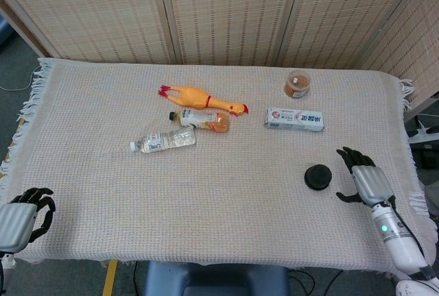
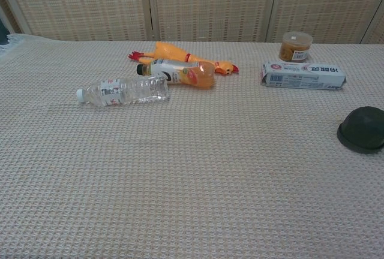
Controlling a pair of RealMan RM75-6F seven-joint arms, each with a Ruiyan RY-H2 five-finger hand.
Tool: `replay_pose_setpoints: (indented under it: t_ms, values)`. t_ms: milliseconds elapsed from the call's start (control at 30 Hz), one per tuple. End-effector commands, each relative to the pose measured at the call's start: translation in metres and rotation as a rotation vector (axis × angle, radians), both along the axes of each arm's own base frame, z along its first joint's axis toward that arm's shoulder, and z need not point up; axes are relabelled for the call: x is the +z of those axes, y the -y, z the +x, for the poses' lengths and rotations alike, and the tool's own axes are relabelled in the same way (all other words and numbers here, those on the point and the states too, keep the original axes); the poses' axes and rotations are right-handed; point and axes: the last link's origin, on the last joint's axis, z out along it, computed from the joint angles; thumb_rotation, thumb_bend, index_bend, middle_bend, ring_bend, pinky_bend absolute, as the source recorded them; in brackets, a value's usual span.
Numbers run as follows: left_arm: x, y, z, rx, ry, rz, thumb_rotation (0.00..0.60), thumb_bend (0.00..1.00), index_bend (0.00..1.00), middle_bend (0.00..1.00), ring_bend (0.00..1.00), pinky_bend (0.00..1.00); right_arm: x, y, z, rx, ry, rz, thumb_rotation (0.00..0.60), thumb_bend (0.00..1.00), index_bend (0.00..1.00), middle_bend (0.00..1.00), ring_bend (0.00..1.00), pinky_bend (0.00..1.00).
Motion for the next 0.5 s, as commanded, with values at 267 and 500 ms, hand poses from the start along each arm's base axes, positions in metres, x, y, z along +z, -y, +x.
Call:
replay_pose_setpoints:
  t_ms: [267, 500]
  values:
    - [0.003, 0.0, 0.0, -0.003, 0.007, 0.006, 0.6, 0.53, 0.59, 0.31, 0.25, 0.43, -0.034, 0.062, 0.007, -0.136, 0.047, 0.161, 0.6, 0.14, 0.0, 0.0, 0.0, 0.13]
    - [0.004, 0.0, -0.001, -0.001, 0.01, 0.009, 0.6, 0.53, 0.59, 0.31, 0.25, 0.43, -0.051, 0.065, 0.015, -0.142, 0.061, 0.226, 0.6, 0.14, 0.0, 0.0, 0.0, 0.15]
